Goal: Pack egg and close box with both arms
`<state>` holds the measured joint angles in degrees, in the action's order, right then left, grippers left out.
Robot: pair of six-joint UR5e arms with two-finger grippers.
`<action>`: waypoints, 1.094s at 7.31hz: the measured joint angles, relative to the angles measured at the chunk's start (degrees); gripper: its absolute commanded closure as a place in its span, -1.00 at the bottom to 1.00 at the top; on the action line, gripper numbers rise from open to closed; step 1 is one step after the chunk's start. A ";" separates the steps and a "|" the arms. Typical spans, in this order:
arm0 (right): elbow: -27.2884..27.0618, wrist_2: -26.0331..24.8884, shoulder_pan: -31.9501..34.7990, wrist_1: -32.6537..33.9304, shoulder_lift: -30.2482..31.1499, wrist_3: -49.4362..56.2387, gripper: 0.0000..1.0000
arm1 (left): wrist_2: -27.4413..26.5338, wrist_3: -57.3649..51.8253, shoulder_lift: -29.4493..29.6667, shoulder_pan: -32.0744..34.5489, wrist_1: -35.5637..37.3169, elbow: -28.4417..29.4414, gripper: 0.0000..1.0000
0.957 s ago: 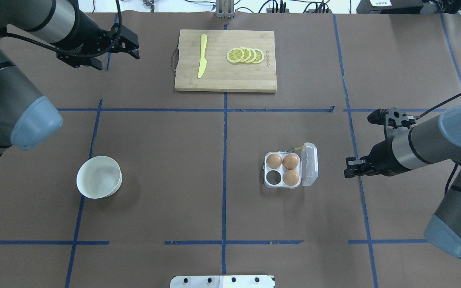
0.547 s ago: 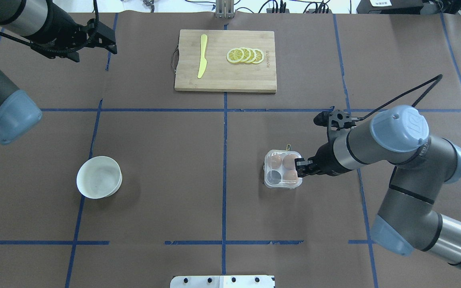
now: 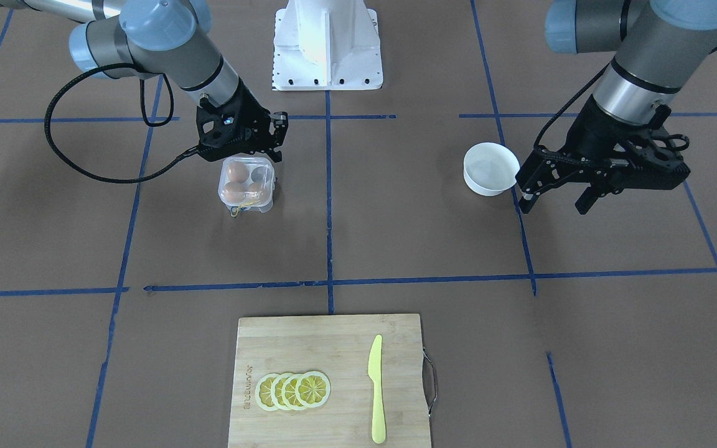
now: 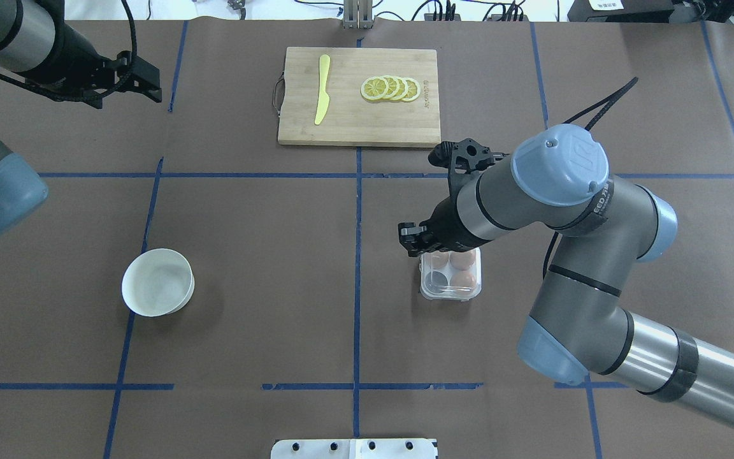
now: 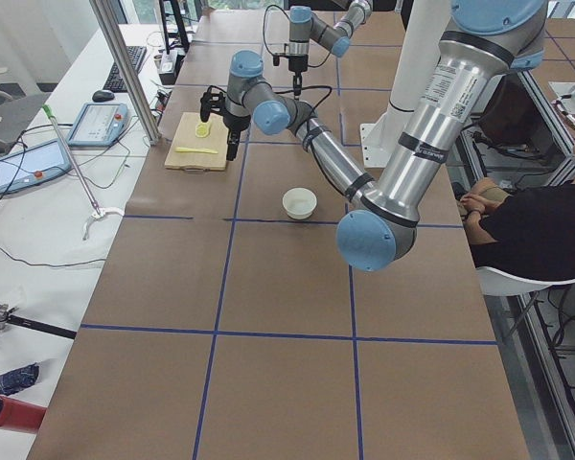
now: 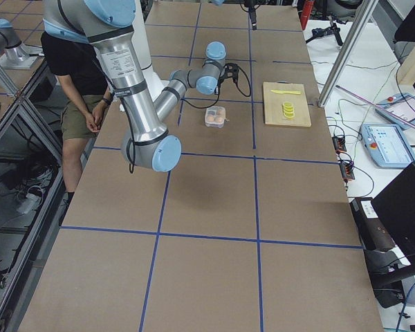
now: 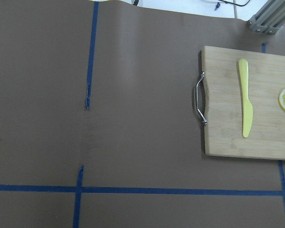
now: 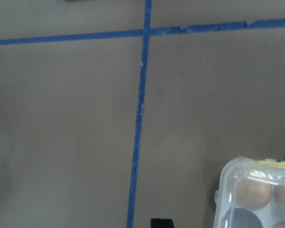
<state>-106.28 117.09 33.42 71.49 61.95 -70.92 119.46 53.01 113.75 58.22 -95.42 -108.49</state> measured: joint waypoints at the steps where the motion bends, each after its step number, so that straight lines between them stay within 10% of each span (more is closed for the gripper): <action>1: -0.73 0.07 1.59 1.37 -1.09 0.00 -1.00 | 0.09 -4.19 -2.31 1.44 -0.14 0.08 -1.00; 8: -8.21 2.78 25.92 29.22 10.78 34.94 -1.00 | 5.33 -45.65 -14.57 22.45 0.40 8.02 -1.00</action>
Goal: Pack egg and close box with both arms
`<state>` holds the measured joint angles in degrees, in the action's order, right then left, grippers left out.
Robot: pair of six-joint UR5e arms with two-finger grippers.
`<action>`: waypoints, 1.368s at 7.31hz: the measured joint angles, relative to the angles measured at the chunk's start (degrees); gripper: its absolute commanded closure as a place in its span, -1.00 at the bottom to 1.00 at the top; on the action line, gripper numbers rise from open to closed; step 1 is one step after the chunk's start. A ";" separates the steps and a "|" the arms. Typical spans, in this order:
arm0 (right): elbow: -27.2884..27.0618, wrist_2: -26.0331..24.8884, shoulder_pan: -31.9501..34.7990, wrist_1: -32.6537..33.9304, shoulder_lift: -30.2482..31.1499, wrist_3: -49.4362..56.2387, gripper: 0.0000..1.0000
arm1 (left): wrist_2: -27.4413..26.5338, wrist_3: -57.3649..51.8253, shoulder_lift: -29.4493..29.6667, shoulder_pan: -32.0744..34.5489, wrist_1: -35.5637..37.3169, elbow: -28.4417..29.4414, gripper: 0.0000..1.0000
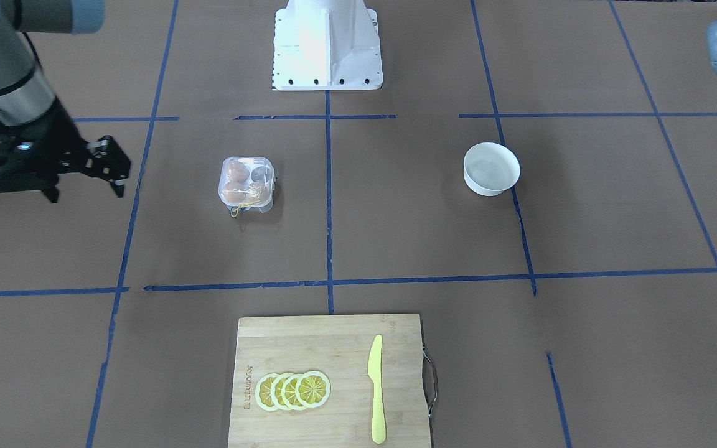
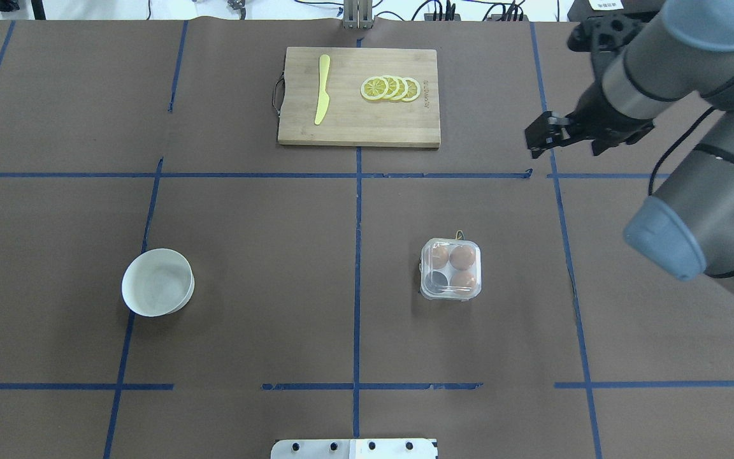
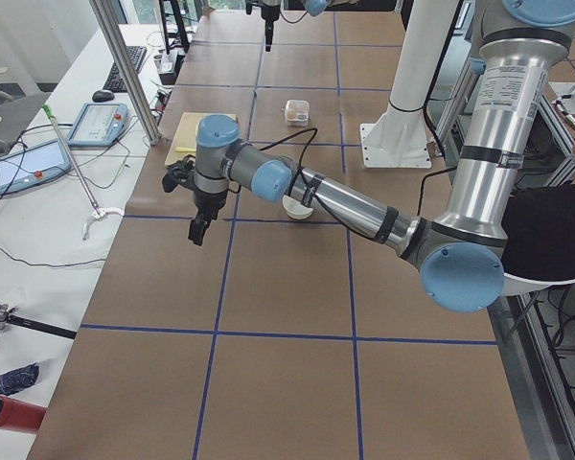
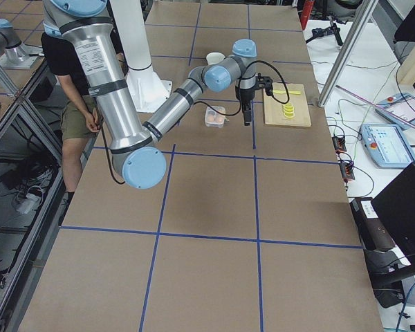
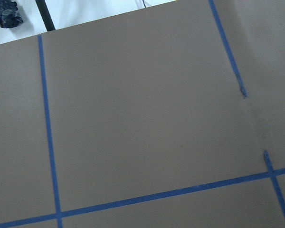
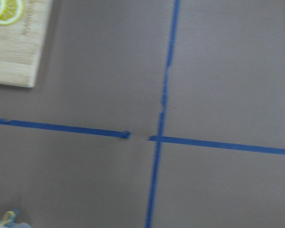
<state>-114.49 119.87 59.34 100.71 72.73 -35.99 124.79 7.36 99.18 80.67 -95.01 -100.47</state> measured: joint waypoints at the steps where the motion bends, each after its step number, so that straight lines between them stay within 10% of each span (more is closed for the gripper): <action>1: 0.91 3.30 5.56 0.09 3.83 7.92 -1.00 | 1.79 -6.46 -1.73 2.58 -0.04 2.56 -1.00; 5: 9.50 11.99 22.48 -1.29 15.65 29.13 -1.00 | 3.63 -14.90 -7.70 6.15 -0.20 4.95 -1.00; 10: 19.53 14.98 28.00 -12.90 21.14 34.15 -1.00 | 3.71 -15.09 -9.23 6.18 -0.52 5.05 -1.00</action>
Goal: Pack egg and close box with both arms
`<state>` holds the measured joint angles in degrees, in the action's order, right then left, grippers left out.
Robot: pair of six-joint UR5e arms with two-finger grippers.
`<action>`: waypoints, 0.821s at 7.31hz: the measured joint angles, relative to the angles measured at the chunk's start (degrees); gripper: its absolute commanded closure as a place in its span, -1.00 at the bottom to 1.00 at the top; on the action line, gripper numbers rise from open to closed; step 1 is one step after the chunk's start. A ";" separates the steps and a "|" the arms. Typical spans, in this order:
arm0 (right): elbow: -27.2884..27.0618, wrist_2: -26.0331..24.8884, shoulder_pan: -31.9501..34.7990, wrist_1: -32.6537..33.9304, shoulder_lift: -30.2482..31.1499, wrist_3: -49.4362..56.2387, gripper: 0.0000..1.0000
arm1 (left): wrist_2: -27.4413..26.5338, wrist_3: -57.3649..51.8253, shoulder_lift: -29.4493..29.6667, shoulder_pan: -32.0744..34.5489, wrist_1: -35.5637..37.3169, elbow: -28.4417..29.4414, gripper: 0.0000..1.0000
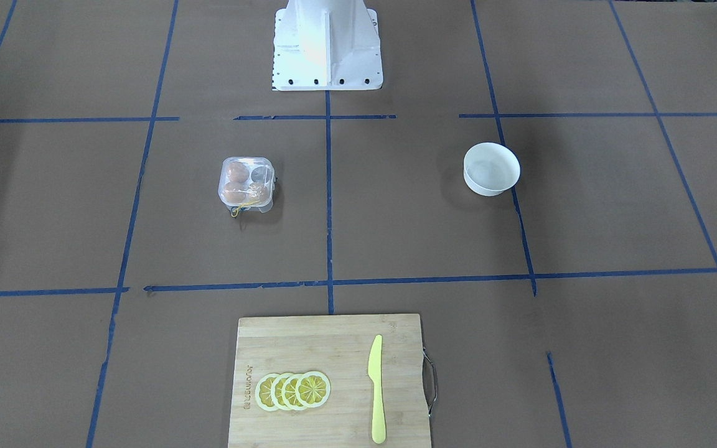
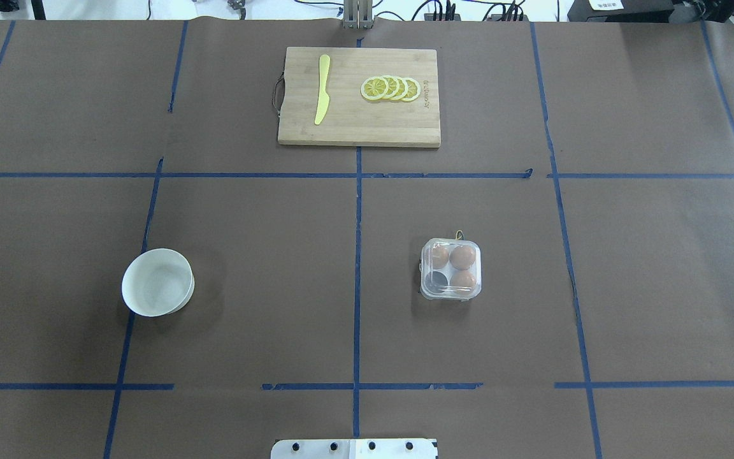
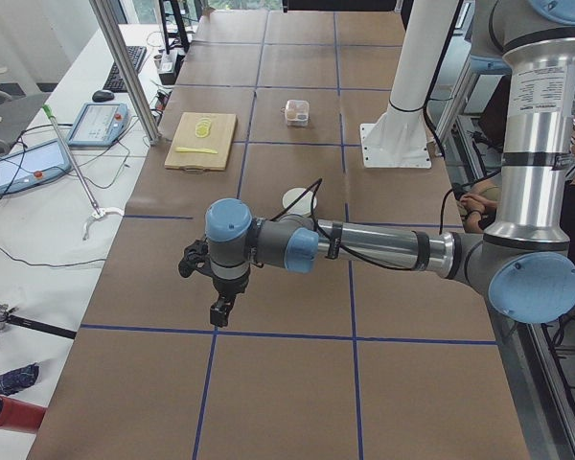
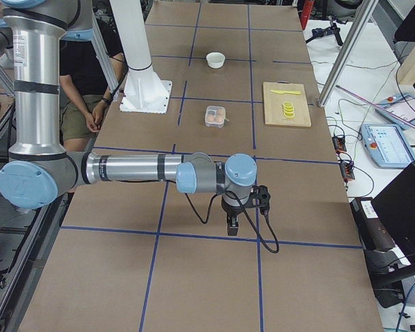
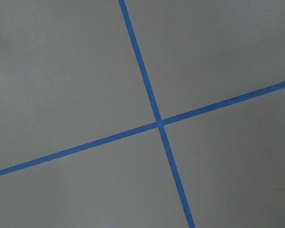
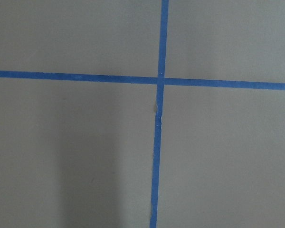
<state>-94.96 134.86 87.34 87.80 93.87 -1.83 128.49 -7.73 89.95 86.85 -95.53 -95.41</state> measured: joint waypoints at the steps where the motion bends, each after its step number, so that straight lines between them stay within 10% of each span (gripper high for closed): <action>1: 0.65 0.92 0.70 -1.39 0.21 0.49 -1.00 | 0.02 0.00 -0.34 0.03 0.01 0.02 -1.00; 6: -1.40 1.37 2.81 -1.73 -0.13 0.13 -1.00 | 1.91 0.14 -1.73 0.10 1.68 0.03 -1.00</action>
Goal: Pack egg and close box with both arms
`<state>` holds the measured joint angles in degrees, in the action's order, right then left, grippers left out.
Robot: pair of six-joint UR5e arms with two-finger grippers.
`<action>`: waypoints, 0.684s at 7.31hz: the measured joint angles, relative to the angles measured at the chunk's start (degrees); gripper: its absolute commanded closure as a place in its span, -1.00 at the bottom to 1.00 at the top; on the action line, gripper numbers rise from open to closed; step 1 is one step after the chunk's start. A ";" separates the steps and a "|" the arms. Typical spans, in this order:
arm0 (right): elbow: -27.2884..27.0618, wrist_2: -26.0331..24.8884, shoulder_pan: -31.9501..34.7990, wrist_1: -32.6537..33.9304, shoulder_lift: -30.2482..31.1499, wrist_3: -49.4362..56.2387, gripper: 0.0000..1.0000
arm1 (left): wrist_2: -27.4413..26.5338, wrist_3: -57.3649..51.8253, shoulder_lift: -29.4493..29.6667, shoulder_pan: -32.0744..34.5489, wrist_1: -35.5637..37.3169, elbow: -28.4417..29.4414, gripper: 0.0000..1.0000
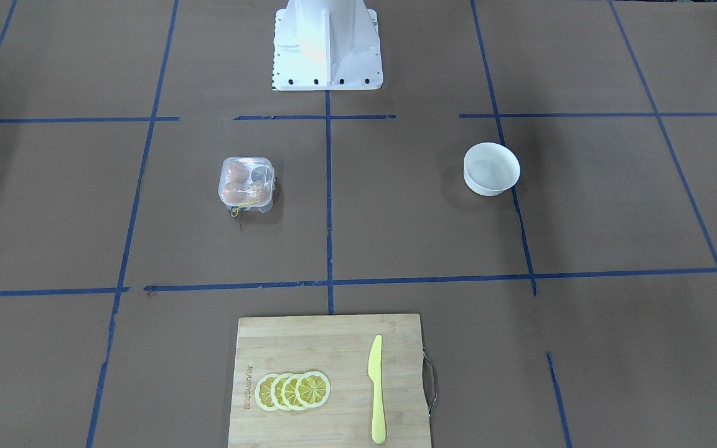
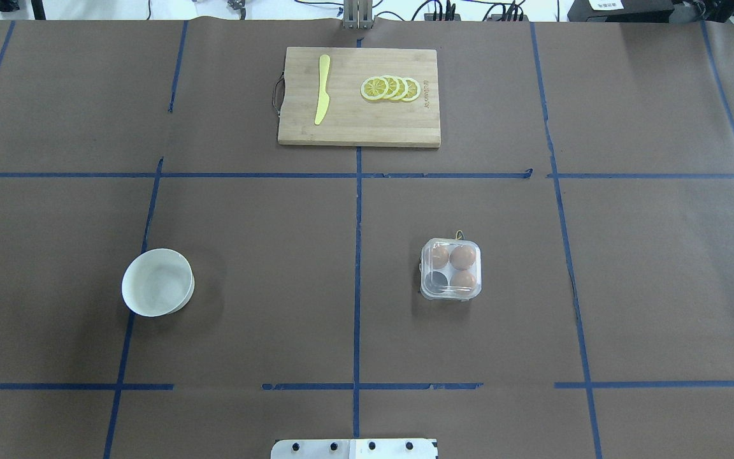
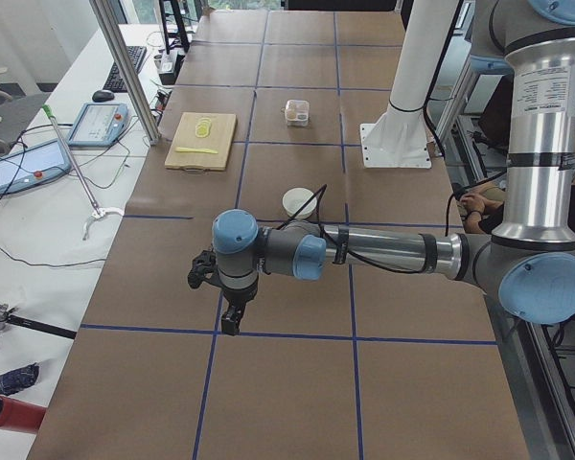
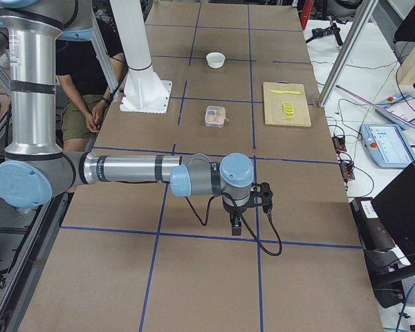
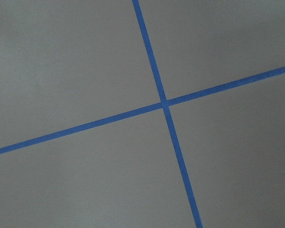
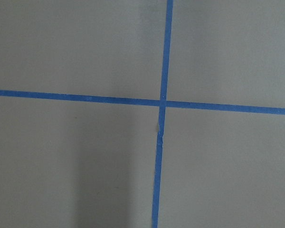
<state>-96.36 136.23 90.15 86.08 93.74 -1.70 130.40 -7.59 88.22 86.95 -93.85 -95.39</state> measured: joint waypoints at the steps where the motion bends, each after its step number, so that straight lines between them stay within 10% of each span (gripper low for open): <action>1: -0.04 0.19 0.12 0.77 -0.05 -0.04 -1.00 | 0.72 0.00 0.00 -0.01 0.85 -0.01 -1.00; 5: -0.60 0.40 0.60 3.91 -0.37 -0.06 -1.00 | 1.16 -0.05 0.02 -0.10 1.07 0.22 -1.00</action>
<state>-96.96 136.62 90.74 89.98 93.37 -1.76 131.57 -7.65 88.24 86.85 -92.78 -95.17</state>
